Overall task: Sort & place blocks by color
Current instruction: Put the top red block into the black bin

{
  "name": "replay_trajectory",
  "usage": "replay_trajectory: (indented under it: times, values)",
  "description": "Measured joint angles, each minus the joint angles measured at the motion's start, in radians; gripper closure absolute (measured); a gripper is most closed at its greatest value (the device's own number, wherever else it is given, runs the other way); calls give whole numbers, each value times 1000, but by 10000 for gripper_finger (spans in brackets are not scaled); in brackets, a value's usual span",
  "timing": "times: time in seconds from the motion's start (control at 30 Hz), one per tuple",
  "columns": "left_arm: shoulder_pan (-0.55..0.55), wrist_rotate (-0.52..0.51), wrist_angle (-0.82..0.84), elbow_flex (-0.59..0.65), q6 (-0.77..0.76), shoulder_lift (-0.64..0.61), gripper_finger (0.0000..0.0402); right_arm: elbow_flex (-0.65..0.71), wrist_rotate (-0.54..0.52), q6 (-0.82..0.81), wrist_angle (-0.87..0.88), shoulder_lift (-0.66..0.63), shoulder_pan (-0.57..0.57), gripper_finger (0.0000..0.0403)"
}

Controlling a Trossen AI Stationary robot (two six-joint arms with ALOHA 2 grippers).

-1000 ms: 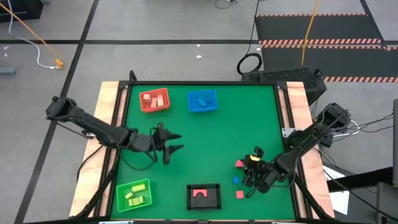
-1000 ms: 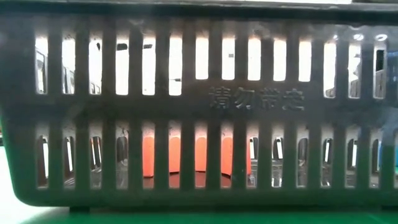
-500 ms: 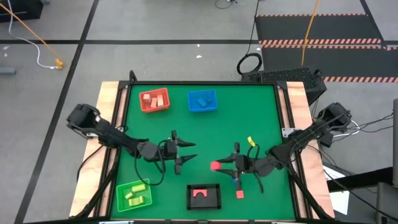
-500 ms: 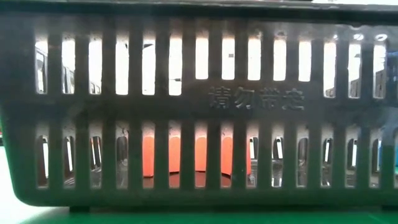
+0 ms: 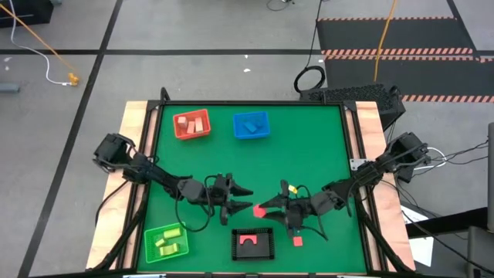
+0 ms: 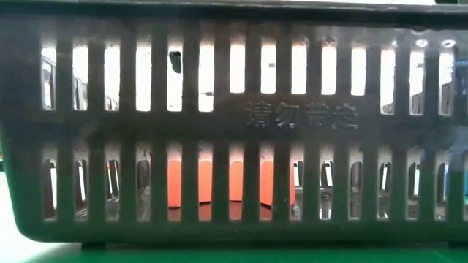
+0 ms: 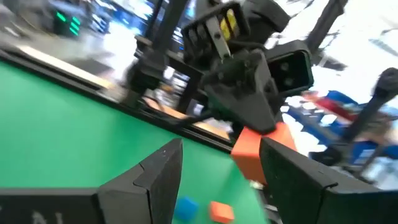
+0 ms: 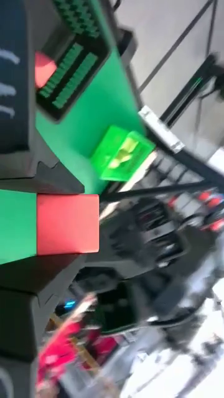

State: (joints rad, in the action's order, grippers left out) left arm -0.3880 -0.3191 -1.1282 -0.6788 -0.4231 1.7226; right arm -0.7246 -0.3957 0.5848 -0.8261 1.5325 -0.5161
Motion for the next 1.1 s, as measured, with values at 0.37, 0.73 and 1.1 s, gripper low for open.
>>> replay_trajectory:
  times: [0.37, 0.73, 1.1]
  values:
    - [1, 99, -30, 0, -115, 0, 188, 0, 165, 68, -72, 0, 32, 293]
    - [-29, 188, -25, -87, 7, 5, 188, 0, 242, 57, -91, 0, 84, 293]
    - [-22, 188, 115, -127, -61, 5, 187, 1, 249, 80, -81, 1, 82, 293]
